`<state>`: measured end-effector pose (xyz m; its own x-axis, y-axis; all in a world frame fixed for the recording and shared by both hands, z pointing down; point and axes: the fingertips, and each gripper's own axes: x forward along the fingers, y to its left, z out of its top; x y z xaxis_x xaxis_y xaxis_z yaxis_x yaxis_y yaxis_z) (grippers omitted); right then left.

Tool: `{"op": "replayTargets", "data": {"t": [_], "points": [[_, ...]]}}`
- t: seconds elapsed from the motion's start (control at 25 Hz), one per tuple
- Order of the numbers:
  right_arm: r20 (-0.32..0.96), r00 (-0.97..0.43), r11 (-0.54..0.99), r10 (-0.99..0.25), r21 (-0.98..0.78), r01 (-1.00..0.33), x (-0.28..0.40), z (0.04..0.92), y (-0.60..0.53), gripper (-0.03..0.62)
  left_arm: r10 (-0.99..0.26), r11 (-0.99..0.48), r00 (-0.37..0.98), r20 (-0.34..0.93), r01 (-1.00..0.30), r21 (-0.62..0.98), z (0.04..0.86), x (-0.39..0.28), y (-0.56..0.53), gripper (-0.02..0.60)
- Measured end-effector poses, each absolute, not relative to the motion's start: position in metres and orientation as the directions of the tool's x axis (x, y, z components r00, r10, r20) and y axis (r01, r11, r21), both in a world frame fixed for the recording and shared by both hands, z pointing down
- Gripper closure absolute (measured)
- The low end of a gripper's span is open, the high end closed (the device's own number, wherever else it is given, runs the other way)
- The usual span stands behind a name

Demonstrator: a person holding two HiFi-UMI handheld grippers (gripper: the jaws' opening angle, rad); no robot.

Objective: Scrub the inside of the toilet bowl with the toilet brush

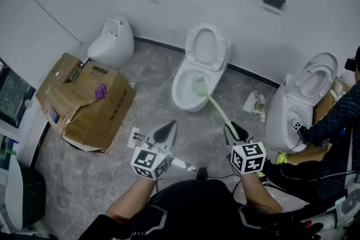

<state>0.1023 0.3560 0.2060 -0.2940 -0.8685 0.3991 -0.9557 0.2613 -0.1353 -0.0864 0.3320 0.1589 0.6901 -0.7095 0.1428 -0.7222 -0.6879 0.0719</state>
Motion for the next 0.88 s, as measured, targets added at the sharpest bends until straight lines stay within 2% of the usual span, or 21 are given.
{"op": "replayTargets", "data": {"t": [0.36,0.88], "points": [[0.384,-0.333,0.298,-0.861,-0.147,-0.943,0.136,0.208,0.320,0.488,-0.742,-0.649,0.650,0.163,-0.758,0.067,0.161,-0.061,0.304,0.572],[0.397,-0.320,0.288,-0.860,-0.140,-0.947,0.139,0.220,0.267,0.488,-0.742,-0.644,0.647,0.175,-0.761,0.079,0.176,-0.065,0.252,0.572]]}}
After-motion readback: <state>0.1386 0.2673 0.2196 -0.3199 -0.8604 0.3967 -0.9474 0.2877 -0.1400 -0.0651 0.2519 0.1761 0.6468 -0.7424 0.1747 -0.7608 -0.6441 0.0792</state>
